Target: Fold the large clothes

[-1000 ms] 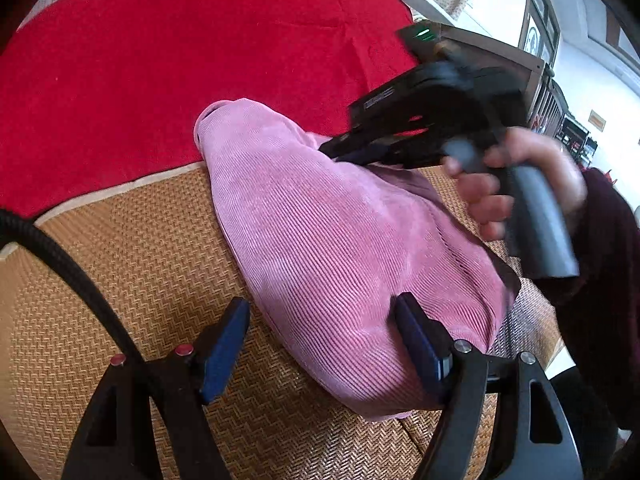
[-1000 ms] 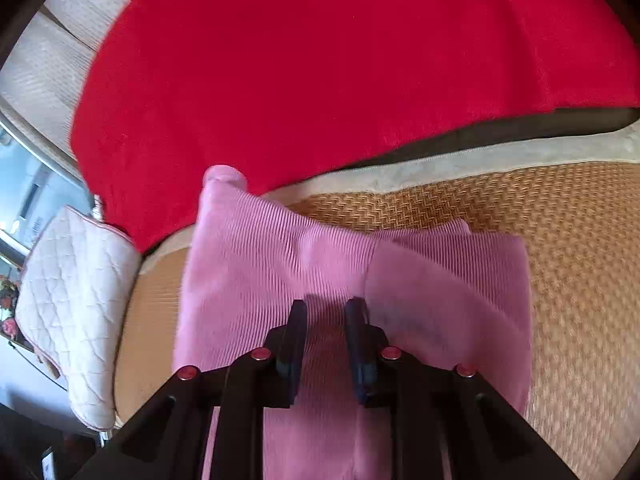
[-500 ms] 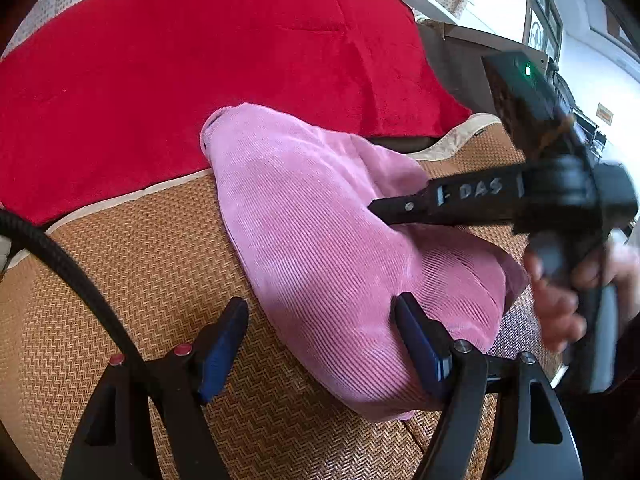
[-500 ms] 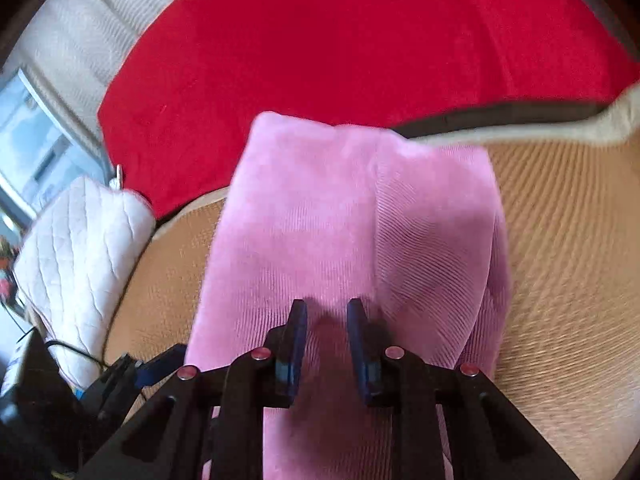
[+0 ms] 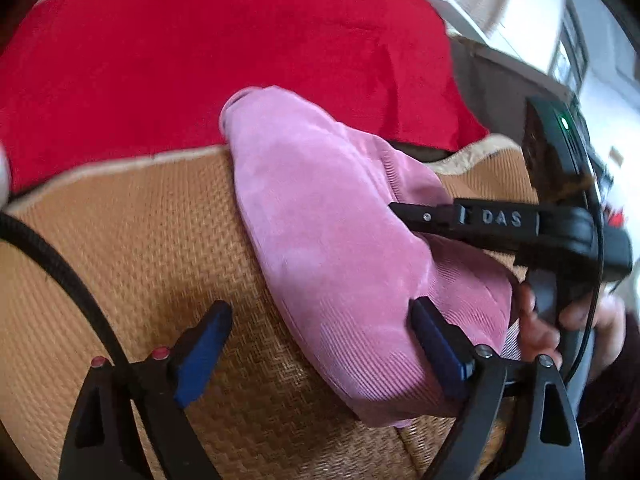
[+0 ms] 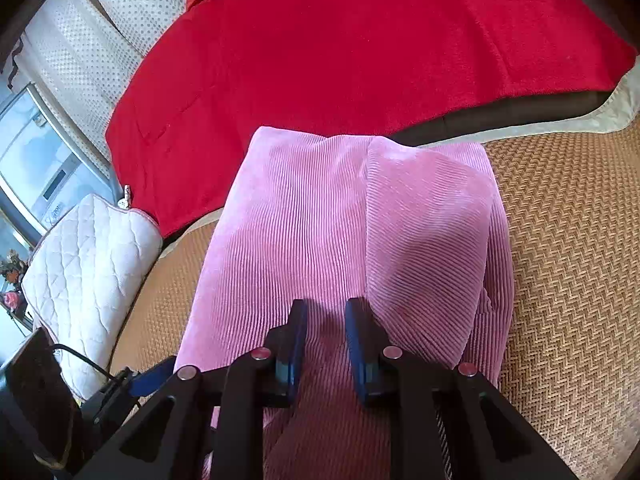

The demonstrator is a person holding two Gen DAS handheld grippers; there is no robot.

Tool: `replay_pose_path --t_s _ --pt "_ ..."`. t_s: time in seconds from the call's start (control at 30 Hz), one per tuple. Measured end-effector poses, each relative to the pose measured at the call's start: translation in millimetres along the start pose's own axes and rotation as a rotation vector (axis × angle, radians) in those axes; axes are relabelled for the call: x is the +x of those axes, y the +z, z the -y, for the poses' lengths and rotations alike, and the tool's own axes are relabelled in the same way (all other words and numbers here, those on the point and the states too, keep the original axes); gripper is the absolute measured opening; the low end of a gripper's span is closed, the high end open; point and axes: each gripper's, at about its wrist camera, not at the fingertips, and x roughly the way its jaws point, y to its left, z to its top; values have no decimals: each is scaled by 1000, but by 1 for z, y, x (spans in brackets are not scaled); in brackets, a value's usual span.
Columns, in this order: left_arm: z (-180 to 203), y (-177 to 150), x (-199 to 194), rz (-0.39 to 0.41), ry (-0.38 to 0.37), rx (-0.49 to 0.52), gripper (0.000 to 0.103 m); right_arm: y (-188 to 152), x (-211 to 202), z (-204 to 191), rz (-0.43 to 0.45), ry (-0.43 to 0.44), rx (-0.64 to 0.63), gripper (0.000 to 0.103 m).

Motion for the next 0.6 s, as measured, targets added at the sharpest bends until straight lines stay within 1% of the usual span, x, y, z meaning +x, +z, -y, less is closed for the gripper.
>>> replay_pose_path --t_s 0.03,0.1,0.17,0.2,0.23,0.27,0.3,0.33,0.43,0.47,0.5,0.53,0.6 --pt "-5 1 1 -21 -26 -40 92 -2 -3 1 2 1 2 24" --pt "-9 3 0 -48 -52 -68 91 -1 -4 1 2 3 3 24" --pt "-9 10 -6 -67 -53 -72 91 -1 -4 1 -1 7 7 24" --pt "-7 14 -13 -58 -44 -64 91 -1 -5 2 -2 12 13 24" --pt "-3 21 -20 -32 -20 -48 91 -1 -7 3 -2 20 20 24" --pt "1 29 -25 -11 20 -23 91 -1 -8 6 -3 32 30 24" --pt "4 34 -26 -6 52 -6 91 0 -10 9 -6 51 44 24" --pt "8 45 -25 -6 133 30 91 1 -10 12 -11 66 56 24" --pt "11 61 -9 -26 266 74 91 3 -13 18 -20 99 91 24" --pt "9 61 -5 -39 268 73 91 4 -14 20 -24 111 102 24" --pt "7 60 3 -56 255 64 91 4 -14 21 -26 117 108 24" --pt "4 58 8 -53 237 47 92 4 -14 22 -30 119 112 24" --pt "-6 47 7 -8 202 24 92 4 -13 23 -33 115 115 24"
